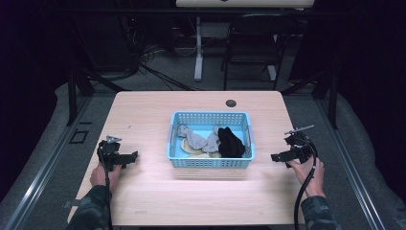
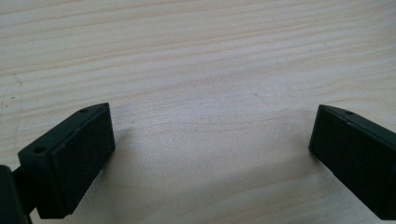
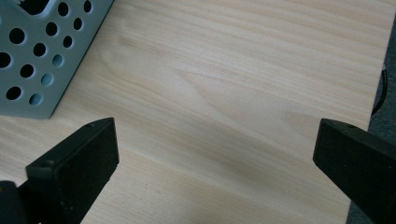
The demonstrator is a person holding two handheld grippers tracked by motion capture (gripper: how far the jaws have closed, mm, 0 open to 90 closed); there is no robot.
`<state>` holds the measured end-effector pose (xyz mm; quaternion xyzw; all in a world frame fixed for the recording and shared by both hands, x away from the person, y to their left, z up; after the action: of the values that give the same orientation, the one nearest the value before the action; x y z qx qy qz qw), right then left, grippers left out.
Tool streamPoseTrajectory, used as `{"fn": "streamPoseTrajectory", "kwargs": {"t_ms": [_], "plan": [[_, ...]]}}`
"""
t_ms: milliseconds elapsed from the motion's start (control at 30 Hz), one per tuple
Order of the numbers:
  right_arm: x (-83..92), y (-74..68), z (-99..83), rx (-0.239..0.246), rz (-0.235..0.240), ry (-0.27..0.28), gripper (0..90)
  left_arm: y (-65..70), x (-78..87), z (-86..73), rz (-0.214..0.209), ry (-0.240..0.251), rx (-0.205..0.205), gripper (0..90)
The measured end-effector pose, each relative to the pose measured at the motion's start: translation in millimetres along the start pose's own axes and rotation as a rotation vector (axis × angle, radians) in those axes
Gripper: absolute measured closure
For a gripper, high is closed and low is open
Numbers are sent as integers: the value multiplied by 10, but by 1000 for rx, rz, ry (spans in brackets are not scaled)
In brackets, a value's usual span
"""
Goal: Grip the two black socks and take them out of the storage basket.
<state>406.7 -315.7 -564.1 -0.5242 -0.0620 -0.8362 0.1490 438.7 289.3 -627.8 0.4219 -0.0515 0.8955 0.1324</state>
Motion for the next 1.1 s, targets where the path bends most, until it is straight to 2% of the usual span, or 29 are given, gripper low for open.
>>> {"fn": "streamPoseTrajectory", "kwargs": {"t_ms": [267, 533, 600, 633, 800, 1100], "plan": [[83, -20, 51, 16, 13, 35, 0, 1, 0, 0, 0, 0, 0, 3], [175, -61, 111, 36, 25, 39, 0, 0, 0, 0, 0, 0, 0, 3], [204, -82, 131, 36, 31, 40, 0, 1, 0, 0, 0, 0, 1, 3], [230, -113, 153, 30, 51, 38, 0, 1, 0, 0, 0, 0, 1, 3], [280, -171, 205, 42, 60, 25, 0, 0, 0, -1, 0, -1, 0, 3], [385, -306, 361, 66, 75, 47, 7, 0, 0, -1, 0, 0, 0, 3]]}}
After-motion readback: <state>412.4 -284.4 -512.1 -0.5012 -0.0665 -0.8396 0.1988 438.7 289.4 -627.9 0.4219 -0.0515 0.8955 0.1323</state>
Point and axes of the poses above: each handheld gripper's, and its own axes: x roughly backward along the jaws, z roughly out of its top, y roughly to its right, the point moved 5 cm from there along -x, roughly forward along the jaws, and after that the axes turned 3 degrees about -y, right-handed, at the moved point
